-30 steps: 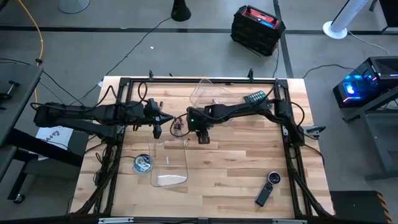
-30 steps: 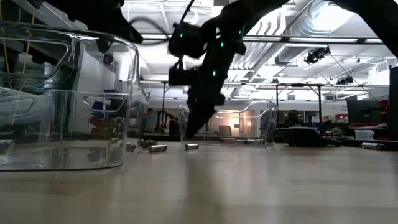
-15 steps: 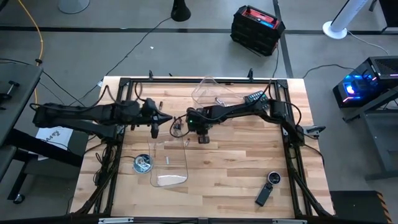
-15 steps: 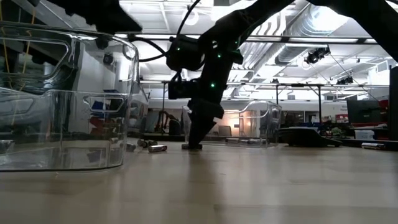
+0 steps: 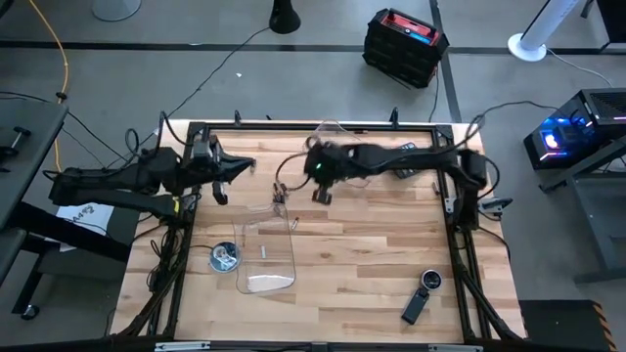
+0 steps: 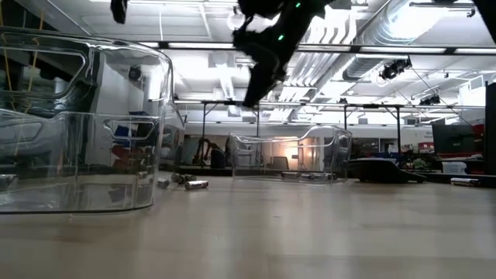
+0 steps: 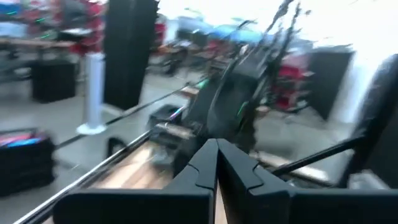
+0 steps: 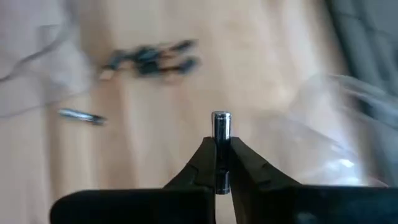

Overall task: Sort batteries
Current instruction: Put the silver battery into the top transparent bin, then put the black battery into the bottom transparent bin

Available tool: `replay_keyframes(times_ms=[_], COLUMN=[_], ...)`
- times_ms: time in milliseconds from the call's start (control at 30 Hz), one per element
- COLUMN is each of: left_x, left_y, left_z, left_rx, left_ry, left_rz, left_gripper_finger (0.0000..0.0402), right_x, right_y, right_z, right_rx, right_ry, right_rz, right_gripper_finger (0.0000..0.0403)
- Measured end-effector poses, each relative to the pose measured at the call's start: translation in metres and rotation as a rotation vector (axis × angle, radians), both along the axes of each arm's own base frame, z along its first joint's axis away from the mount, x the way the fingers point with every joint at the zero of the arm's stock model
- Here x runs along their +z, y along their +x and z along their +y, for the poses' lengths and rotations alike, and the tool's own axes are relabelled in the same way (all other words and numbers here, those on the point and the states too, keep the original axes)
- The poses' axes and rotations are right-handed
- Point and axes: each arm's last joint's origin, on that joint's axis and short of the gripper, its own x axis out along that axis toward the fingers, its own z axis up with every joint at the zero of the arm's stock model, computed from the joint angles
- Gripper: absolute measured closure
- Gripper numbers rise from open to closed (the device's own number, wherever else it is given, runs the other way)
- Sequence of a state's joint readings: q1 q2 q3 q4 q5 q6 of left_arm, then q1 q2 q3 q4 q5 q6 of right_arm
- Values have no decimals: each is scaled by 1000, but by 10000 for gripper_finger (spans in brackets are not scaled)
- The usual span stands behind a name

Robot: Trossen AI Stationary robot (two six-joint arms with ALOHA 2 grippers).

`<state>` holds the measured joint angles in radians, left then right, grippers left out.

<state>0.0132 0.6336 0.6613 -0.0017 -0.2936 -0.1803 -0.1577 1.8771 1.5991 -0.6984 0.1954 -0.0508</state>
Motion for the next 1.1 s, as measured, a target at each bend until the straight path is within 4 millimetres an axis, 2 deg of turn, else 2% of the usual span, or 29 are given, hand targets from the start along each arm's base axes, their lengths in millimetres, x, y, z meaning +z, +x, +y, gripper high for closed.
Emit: replay_keyframes(times_ms=[100, 200, 267, 433, 567, 733, 900, 1100], left_x=[-12, -28, -38, -45, -47, -66, -87, -125], left_y=[4, 9, 13, 20, 25, 36, 43, 49], left_z=[5, 13, 18, 34, 47, 63, 90, 131], left_rx=[158, 251, 250, 271, 281, 299, 417, 486], left_ry=[-83, -187, -240, -350, -411, -506, -562, -661], left_rz=[84, 186, 263, 481, 635, 754, 836, 961], left_gripper_finger=[401, 401, 401, 401, 389, 344, 294, 250], right_x=[13, 11, 10, 6, 7, 5, 2, 10], right_y=[-20, -35, -41, -47, -48, -52, -58, -59], right_z=[-23, -47, -60, -78, -79, -70, -62, -52], right_rx=[-108, -226, -303, -390, -433, -395, -406, -424], right_ry=[-10, 30, 83, 180, 188, 187, 147, 163], right_rz=[43, 96, 93, 69, 67, 147, 248, 224], right_gripper_finger=[397, 395, 388, 331, 265, 212, 205, 213])
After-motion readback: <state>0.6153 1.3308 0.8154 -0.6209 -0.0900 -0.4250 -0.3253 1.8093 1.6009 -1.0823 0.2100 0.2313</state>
